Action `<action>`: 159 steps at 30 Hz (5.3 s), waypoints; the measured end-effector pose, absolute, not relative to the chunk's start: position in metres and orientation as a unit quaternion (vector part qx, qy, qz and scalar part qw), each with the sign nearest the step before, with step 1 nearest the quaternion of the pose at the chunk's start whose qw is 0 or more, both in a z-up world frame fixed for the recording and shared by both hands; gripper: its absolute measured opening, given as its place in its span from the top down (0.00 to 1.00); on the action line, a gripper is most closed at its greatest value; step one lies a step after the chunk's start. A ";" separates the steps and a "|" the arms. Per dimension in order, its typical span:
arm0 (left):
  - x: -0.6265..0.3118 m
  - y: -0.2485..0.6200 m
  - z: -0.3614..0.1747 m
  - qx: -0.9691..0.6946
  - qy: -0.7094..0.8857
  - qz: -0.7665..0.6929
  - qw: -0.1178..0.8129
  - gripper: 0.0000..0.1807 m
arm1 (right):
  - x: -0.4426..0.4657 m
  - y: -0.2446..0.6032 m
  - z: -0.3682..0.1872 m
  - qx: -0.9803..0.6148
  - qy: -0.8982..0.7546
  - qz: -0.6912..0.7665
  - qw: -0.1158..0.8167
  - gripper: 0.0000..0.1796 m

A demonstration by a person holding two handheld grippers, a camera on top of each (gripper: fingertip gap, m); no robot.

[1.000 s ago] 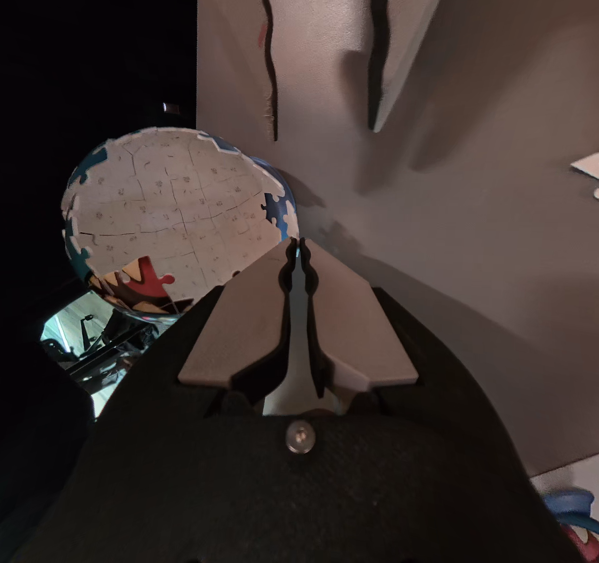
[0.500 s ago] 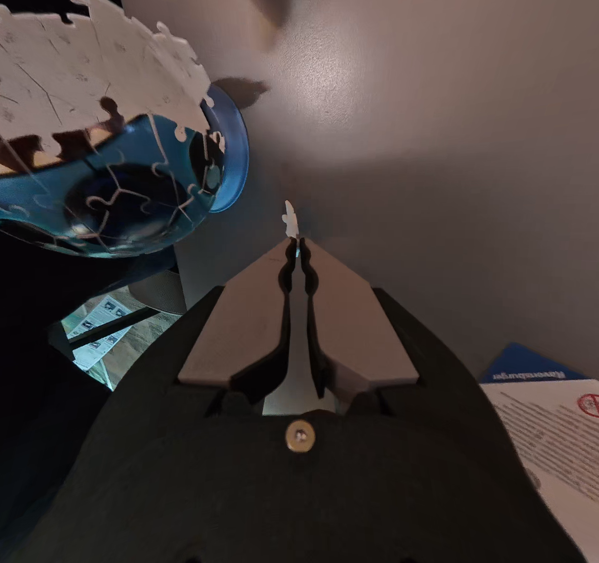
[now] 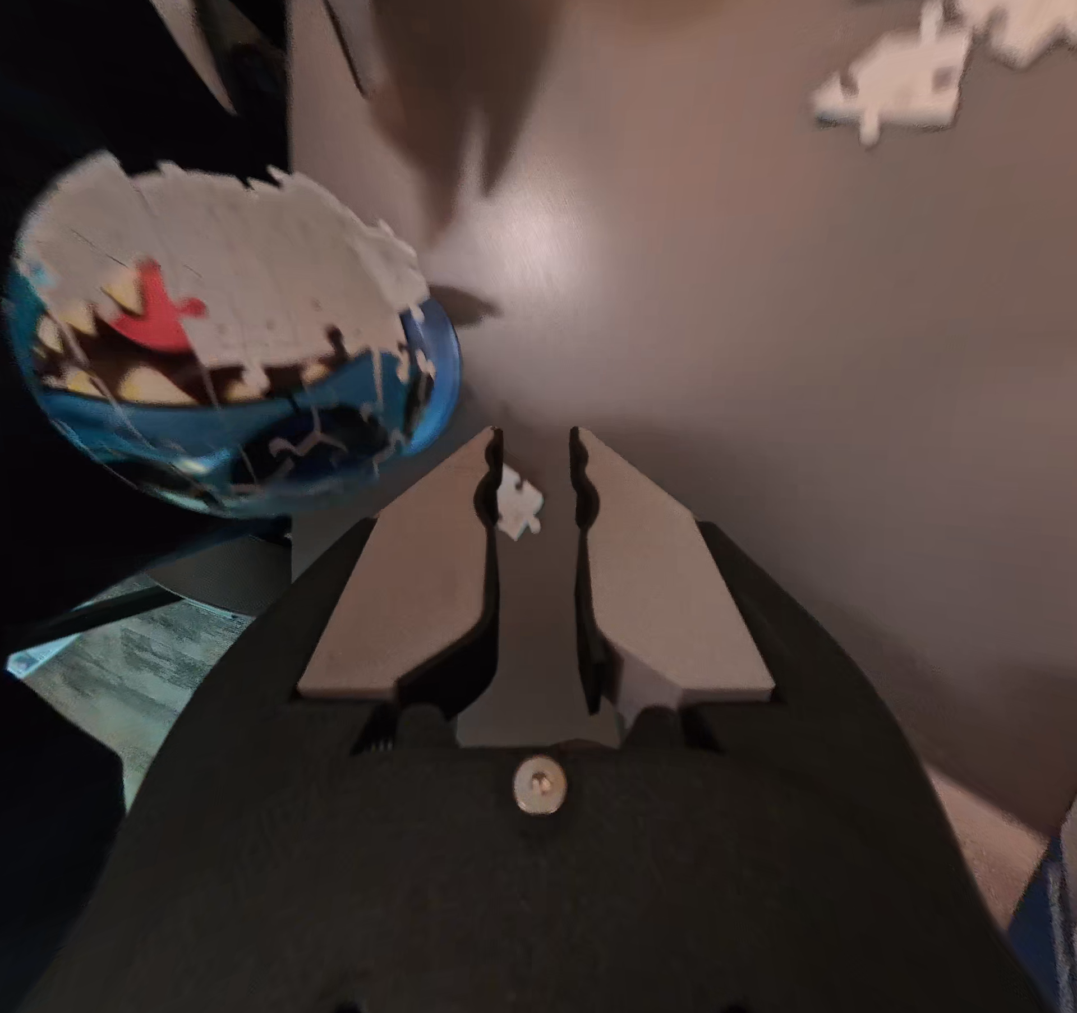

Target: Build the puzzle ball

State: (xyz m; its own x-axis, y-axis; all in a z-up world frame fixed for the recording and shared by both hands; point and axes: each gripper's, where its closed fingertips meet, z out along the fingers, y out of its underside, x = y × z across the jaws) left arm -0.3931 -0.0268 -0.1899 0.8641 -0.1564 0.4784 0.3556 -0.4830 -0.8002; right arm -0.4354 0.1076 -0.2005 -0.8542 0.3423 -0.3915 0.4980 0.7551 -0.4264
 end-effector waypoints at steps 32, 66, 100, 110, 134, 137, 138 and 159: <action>-0.359 -0.012 -0.206 -0.827 -0.069 -0.236 0.506 0.71 | -0.389 0.014 -0.231 -0.026 0.934 -0.107 0.341 0.86; -0.353 -0.012 -0.207 -0.827 -0.067 -0.239 0.504 0.72 | -0.390 0.018 -0.234 -0.012 0.946 -0.100 0.309 0.89; -0.341 -0.002 -0.210 -0.833 -0.074 -0.223 0.501 0.52 | -0.324 0.089 -0.179 0.295 0.816 -0.496 -0.034 0.58; -0.336 0.005 -0.211 -0.835 -0.063 -0.226 0.497 0.54 | -0.322 0.078 -0.183 0.285 0.815 -0.503 -0.045 0.56; -0.332 0.010 -0.216 -0.846 -0.056 -0.212 0.487 0.53 | -0.327 0.070 -0.197 0.263 0.832 -0.483 -0.067 0.45; -0.332 0.010 -0.216 -0.846 -0.055 -0.213 0.486 0.54 | -0.327 0.072 -0.201 0.267 0.835 -0.476 -0.066 0.45; -0.331 0.009 -0.215 -0.845 -0.055 -0.215 0.486 0.54 | -0.327 0.073 -0.201 0.268 0.835 -0.475 -0.068 0.45; -0.329 0.012 -0.216 -0.847 -0.054 -0.215 0.482 0.53 | -0.327 0.066 -0.193 0.267 0.817 -0.506 -0.074 0.43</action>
State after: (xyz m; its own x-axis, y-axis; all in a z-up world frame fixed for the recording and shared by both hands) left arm -0.3289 0.0120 -0.2157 0.9017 -0.1164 0.4164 0.2986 -0.5289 -0.7944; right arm -0.3266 0.0662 -0.1933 -0.8460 0.5116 -0.1501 0.3623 0.3451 -0.8658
